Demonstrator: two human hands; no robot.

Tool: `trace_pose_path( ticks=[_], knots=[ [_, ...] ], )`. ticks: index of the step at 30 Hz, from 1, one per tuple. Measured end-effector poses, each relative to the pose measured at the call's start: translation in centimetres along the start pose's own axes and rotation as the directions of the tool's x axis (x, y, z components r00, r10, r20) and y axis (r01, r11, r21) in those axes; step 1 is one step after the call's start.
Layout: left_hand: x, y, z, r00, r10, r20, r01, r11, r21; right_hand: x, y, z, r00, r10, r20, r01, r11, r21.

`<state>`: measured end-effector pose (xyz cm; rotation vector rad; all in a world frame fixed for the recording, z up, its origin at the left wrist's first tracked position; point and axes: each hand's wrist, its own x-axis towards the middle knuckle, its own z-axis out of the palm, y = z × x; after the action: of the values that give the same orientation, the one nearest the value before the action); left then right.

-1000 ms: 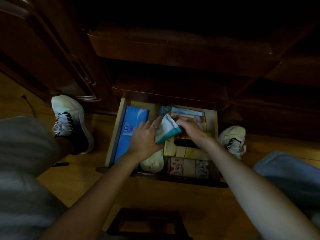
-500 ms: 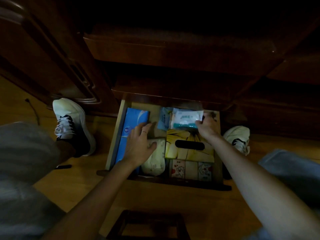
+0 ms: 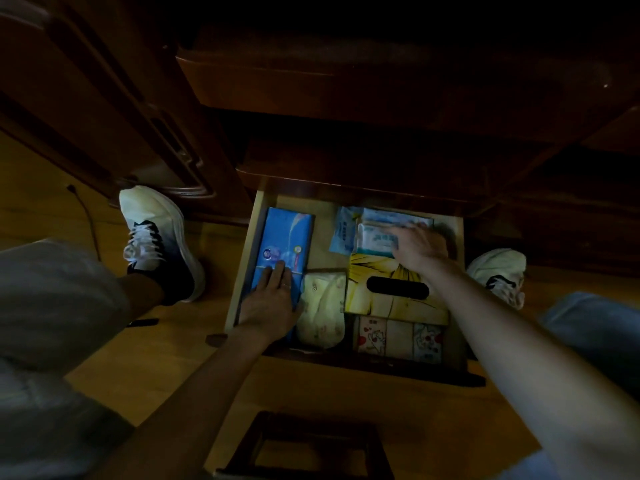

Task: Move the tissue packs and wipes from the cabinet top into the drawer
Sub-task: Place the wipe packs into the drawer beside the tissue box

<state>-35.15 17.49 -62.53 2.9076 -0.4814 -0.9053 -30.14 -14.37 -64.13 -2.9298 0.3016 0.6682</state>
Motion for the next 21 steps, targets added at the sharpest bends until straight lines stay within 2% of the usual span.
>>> trace_pose_path(
  ticks=[4,6,8,12,14,16,18,20,21],
  knots=[
    [0.1,0.0,-0.9,0.995,0.004,0.103,-0.002,1.0,-0.022,-0.8,0.2,-1.0,0.969,0.126,0.212,-0.119,0.992,-0.047],
    [-0.1,0.0,-2.1,0.989,0.025,0.146,-0.017,0.998,-0.057,-1.9,0.5,-1.9,0.967,0.121,0.222,-0.122,0.992,-0.009],
    [-0.6,-0.1,-4.0,0.99,0.064,0.127,-0.054,0.996,-0.076,-3.1,0.4,-3.4,0.975,0.081,0.209,-0.101,0.991,0.09],
    [-2.9,1.3,-10.6,0.987,0.13,-0.092,-0.14,0.984,-0.112,-6.3,-1.6,-9.2,0.978,-0.077,0.195,0.013,0.951,0.309],
    [-4.8,2.7,-15.1,0.946,0.189,-0.265,-0.225,0.968,-0.115,-8.7,-2.7,-14.0,0.973,-0.181,0.143,0.119,0.926,0.358],
    [-7.3,4.0,-20.3,0.822,0.285,-0.493,-0.343,0.939,-0.03,-12.1,-3.4,-19.4,0.956,-0.292,0.009,0.263,0.876,0.405],
    [-9.9,5.3,-25.9,0.61,0.373,-0.699,-0.446,0.891,0.085,-15.8,-3.5,-24.8,0.908,-0.334,-0.254,0.413,0.817,0.402],
    [-12.3,6.6,-31.2,0.414,0.402,-0.817,-0.476,0.86,0.182,-18.9,-2.9,-29.8,0.782,-0.3,-0.546,0.51,0.811,0.286],
    [-13.2,7.3,-33.6,0.347,0.402,-0.847,-0.473,0.855,0.213,-20.2,-2.3,-32.2,0.699,-0.269,-0.662,0.522,0.825,0.216]
  ],
)
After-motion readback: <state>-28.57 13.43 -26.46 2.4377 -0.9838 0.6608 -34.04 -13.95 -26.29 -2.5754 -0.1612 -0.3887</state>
